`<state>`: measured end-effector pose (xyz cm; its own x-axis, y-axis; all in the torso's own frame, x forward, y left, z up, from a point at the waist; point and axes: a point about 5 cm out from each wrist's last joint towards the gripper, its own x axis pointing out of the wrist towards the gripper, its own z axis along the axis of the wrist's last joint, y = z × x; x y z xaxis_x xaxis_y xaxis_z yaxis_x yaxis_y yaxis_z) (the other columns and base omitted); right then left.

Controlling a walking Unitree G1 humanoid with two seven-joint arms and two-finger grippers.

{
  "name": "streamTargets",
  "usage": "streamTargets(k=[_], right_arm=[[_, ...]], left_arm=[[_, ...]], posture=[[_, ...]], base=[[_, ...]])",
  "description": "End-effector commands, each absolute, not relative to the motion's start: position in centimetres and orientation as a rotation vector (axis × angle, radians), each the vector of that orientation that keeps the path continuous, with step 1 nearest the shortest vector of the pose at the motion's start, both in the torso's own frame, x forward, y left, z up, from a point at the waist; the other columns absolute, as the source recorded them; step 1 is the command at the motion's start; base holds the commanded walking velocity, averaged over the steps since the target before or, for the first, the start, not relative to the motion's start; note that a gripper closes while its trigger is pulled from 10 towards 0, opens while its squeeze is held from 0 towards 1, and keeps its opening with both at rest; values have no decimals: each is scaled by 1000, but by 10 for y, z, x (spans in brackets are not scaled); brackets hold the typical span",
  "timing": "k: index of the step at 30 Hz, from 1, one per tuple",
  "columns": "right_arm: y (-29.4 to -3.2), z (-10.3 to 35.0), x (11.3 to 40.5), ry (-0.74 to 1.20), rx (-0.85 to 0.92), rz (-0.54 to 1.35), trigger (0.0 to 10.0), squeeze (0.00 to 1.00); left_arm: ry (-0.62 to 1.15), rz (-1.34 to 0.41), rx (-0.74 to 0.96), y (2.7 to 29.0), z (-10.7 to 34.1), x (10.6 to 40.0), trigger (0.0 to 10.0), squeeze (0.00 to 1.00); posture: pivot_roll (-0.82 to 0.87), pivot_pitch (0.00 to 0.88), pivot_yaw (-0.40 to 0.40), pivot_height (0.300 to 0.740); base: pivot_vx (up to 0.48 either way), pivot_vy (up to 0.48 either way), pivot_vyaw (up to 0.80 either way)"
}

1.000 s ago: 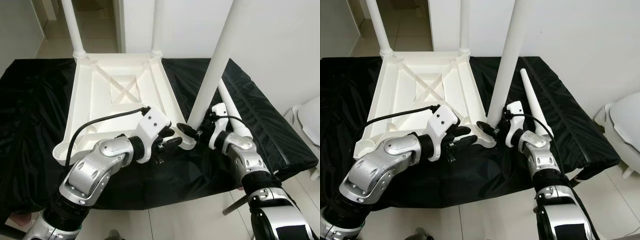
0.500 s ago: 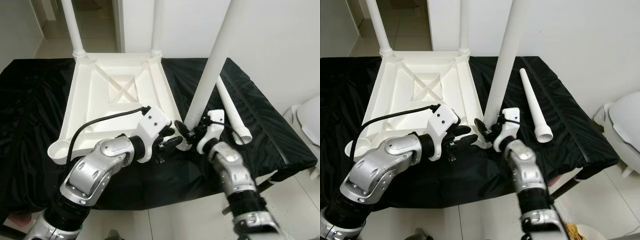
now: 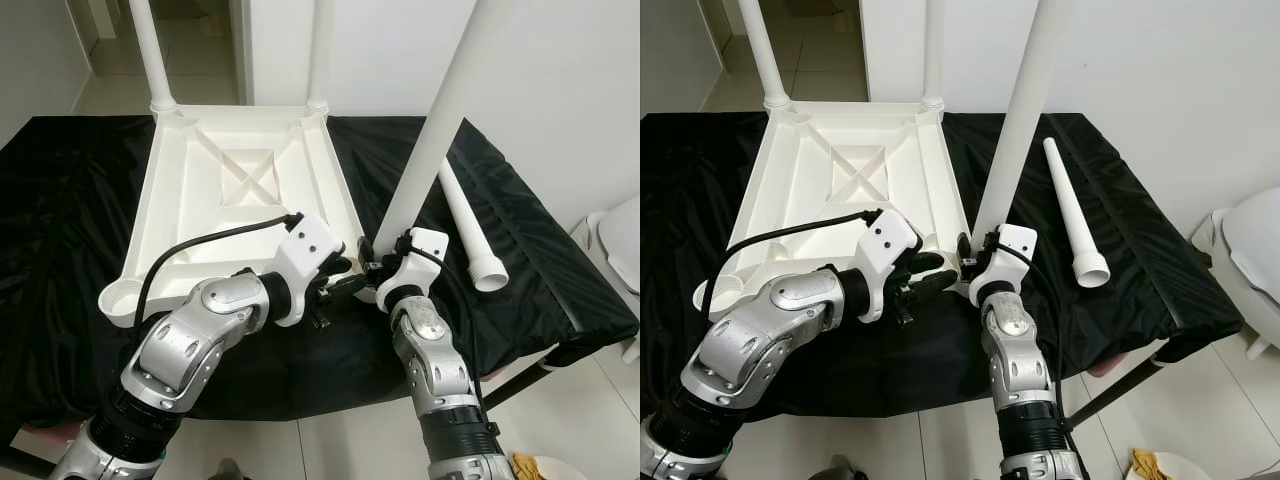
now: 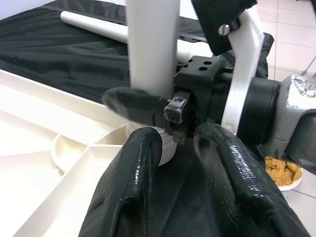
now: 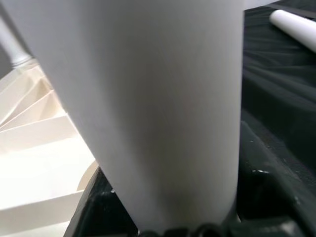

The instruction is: Building children table

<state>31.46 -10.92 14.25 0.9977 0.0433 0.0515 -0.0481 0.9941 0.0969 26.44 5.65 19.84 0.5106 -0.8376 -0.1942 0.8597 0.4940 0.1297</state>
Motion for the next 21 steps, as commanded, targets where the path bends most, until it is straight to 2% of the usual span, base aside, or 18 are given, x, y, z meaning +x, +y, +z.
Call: streamTargets(k=[1,2,5,6,13,15,21], right_arm=[[-120,148,314,-64,118,-14,2902,0],[-120,149,315,-61,116,-17,10000,0],[-121,150,315,-58,113,-20,10000,0],[-122,150,316,-62,108,-20,10000,1000],[-126,152,321,-68,98,5,10000,1000],[-131,158,329,-85,106,120,10000,1000],[-138,166,339,-96,77,276,10000,1000]], left_arm=[[110,-1062,229,54,198,263,10000,0],[110,-1061,230,55,199,263,10000,0],[109,-1060,229,55,199,263,10000,0],[109,-1060,230,55,199,263,10000,0],[109,-1060,230,55,198,264,10000,0],[109,-1062,231,54,199,264,10000,0],[108,-1062,232,54,199,265,10000,0]], posture=[[-23,0,-57,740],[-23,0,-57,740],[-23,0,-57,740],[-22,0,-56,740],[-24,0,-56,740],[-24,0,-54,740],[-22,0,-50,740]], base=[[0,0,0],[0,0,0],[0,0,0],[0,0,0],[0,0,0],[0,0,0],[0,0,0]])
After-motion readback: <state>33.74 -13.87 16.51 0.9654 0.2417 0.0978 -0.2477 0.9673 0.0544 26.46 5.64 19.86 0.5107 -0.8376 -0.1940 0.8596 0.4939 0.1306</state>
